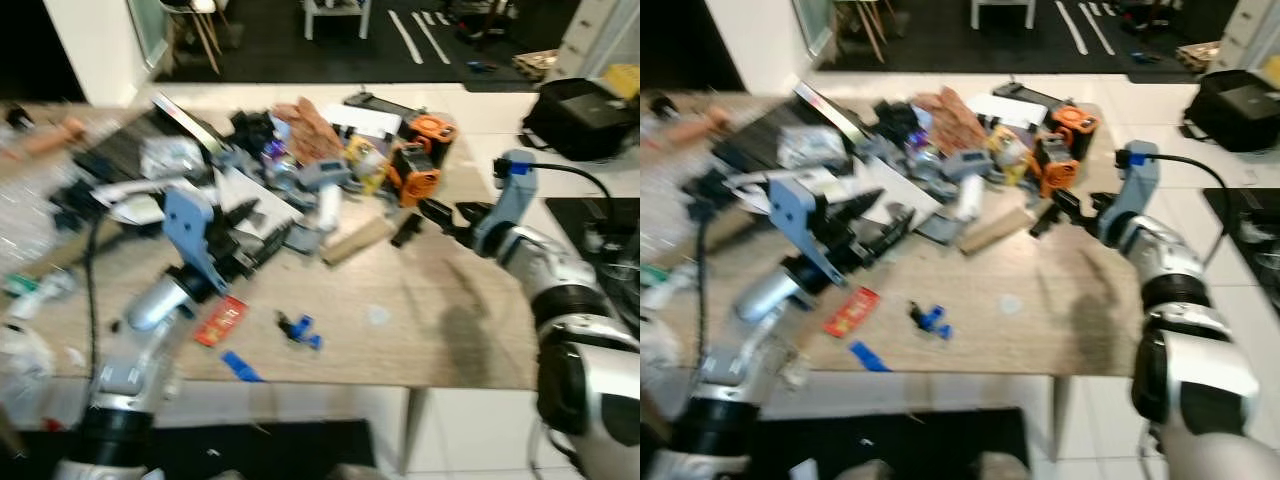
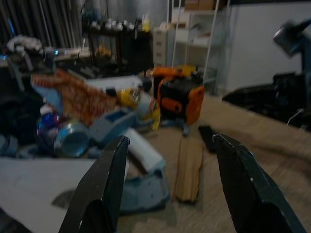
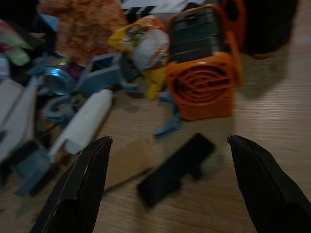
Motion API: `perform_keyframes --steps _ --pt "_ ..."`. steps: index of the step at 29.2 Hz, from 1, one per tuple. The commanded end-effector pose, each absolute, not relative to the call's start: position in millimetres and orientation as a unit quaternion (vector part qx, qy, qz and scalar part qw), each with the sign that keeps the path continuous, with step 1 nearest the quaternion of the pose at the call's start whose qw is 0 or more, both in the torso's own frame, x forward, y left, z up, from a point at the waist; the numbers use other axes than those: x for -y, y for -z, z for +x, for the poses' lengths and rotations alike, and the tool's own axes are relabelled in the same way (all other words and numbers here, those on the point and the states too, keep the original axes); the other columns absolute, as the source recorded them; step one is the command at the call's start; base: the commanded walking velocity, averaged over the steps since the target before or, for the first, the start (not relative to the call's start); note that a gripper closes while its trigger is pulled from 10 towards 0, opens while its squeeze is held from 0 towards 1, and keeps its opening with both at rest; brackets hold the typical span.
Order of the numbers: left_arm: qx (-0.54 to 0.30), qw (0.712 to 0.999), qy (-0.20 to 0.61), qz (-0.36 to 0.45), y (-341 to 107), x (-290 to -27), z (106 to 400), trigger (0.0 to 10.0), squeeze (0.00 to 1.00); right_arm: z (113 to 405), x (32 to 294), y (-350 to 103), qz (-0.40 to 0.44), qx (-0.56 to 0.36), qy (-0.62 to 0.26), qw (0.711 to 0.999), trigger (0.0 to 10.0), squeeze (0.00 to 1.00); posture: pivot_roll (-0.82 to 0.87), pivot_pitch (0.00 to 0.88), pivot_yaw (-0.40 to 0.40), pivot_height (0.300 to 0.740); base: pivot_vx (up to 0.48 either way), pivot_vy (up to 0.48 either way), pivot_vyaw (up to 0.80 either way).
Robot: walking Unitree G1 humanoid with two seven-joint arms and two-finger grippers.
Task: Picking trash to rubbish bin
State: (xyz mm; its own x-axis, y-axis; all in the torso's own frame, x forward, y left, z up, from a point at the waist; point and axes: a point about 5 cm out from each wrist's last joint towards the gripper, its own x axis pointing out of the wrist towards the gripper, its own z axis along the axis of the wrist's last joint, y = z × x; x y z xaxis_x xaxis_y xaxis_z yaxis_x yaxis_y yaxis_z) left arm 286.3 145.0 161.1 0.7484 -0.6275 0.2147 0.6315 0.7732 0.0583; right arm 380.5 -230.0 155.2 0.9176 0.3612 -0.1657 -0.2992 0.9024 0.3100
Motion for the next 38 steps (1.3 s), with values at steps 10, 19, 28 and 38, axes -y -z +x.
perform_keyframes --steps 10,19,28,38 --pt "0.111 0.940 0.321 0.020 -161 -153 287 10.0 0.00 386 205 -150 0.090 -0.126 -0.192 0.969 10.0 0.00 -0.08 0.000 -0.018 0.740 0.000 0.000 0.00" --pt "0.118 0.941 0.316 0.025 -163 -154 290 10.0 0.00 383 203 -140 0.043 -0.137 -0.195 0.970 10.0 0.00 -0.09 0.000 -0.016 0.740 0.000 0.000 0.45" --pt "0.120 0.935 0.331 0.047 -162 -151 286 10.0 0.00 390 185 -145 0.015 -0.153 -0.211 0.965 10.0 0.00 -0.06 0.000 -0.037 0.740 0.000 0.000 0.42" --pt "0.127 0.904 0.399 0.084 -162 -142 277 10.0 0.00 384 182 -128 0.030 -0.195 -0.206 0.958 10.0 0.00 -0.07 0.000 -0.040 0.740 0.000 0.000 0.37"
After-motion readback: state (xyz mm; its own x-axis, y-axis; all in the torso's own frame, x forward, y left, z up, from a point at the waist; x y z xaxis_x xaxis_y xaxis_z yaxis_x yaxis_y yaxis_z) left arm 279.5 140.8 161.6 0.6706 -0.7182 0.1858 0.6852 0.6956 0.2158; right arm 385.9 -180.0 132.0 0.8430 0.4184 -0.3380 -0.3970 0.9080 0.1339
